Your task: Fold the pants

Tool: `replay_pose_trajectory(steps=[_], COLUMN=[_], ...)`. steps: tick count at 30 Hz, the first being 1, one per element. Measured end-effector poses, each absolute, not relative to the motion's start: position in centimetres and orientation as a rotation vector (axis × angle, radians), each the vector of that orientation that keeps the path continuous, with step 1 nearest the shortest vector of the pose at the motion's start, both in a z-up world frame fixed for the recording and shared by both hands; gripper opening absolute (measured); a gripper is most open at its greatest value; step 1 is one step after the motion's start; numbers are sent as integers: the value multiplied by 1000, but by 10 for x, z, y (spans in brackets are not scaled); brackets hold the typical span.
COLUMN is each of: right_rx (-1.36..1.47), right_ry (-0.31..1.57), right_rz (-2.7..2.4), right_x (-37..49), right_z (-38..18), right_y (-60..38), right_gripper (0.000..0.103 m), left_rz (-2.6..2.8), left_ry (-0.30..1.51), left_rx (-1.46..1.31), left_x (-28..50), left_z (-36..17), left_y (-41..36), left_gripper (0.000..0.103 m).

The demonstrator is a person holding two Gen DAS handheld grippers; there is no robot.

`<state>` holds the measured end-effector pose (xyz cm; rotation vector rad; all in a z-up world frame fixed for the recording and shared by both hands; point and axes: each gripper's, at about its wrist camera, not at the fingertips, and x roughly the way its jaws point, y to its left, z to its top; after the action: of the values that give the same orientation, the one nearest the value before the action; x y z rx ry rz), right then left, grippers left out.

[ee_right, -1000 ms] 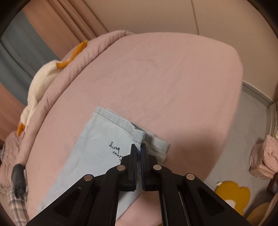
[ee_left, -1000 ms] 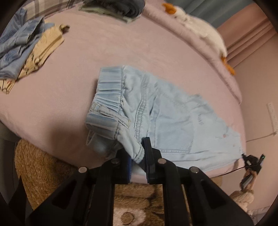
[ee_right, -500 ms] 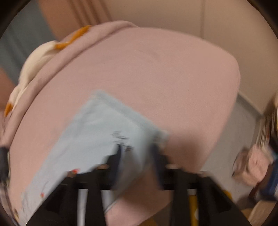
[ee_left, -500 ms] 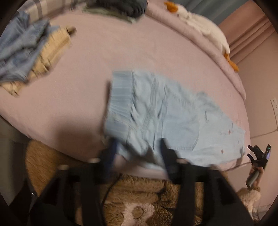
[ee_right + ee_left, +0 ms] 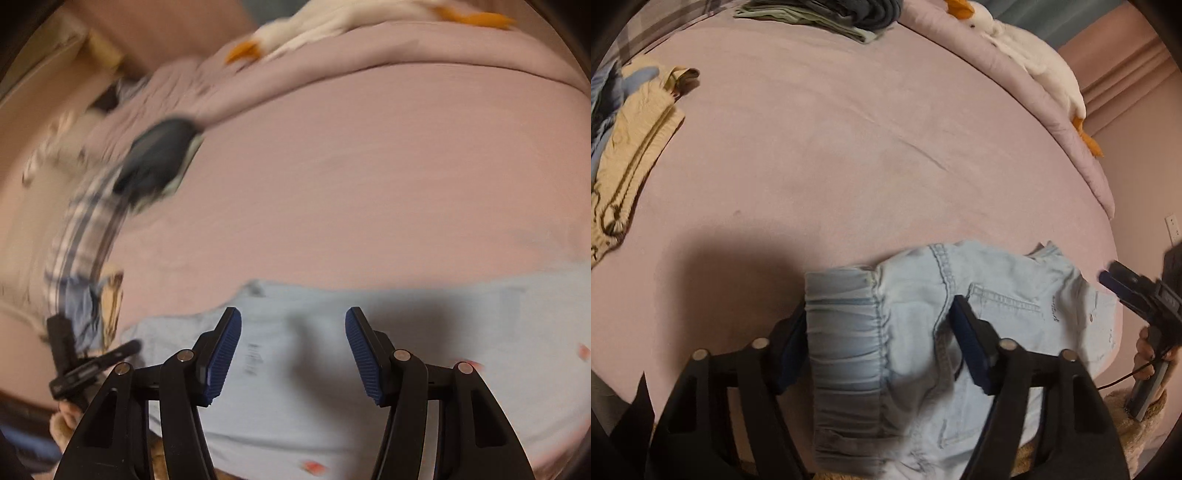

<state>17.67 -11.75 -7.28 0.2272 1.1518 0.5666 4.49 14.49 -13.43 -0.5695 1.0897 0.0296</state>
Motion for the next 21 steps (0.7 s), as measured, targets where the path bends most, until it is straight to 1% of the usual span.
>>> replay_pose_trajectory(steps=[1, 3, 6, 7, 8, 9, 10, 11, 12, 15, 17, 21], right_rx=[208, 161, 86, 70, 55, 40, 19, 20, 35, 121, 129, 75], right_ry=[1170, 1198, 1236, 1258, 1282, 1290, 1283, 1264, 1244, 1190, 1170, 1198], right_rz=[582, 581, 565, 583, 595, 591, 592, 597, 594, 599, 618, 583], right_x=[181, 196, 196, 196, 194, 193, 192, 191, 190, 191, 190, 194], right_z=[-77, -84, -98, -104, -109, -109, -110, -106, -100, -72, -67, -89], right_y=[-103, -83, -68, -63, -60, -62, -62, -67, -71, -89, -89, -73], right_gripper=[59, 59, 59, 56, 42, 26, 17, 13, 10, 9, 9, 8], left_rz=[29, 0, 30, 34, 36, 34, 36, 37, 42, 70, 94, 92], left_ry=[1079, 1056, 1024, 1016, 1005, 995, 989, 986, 982, 948, 923, 1006], left_rx=[-554, -582, -525, -523, -513, -508, -507, -503, -501, -479, -432, -463], left_x=[40, 32, 16, 12, 6, 3, 2, 0, 1, -2, -1, 14], left_z=[-132, -130, -123, -121, -118, -118, -118, -117, -117, -104, -98, -125], left_y=[143, 140, 130, 128, 126, 126, 125, 125, 126, 129, 131, 141], left_gripper=[50, 35, 34, 33, 33, 33, 33, 33, 32, 32, 32, 34])
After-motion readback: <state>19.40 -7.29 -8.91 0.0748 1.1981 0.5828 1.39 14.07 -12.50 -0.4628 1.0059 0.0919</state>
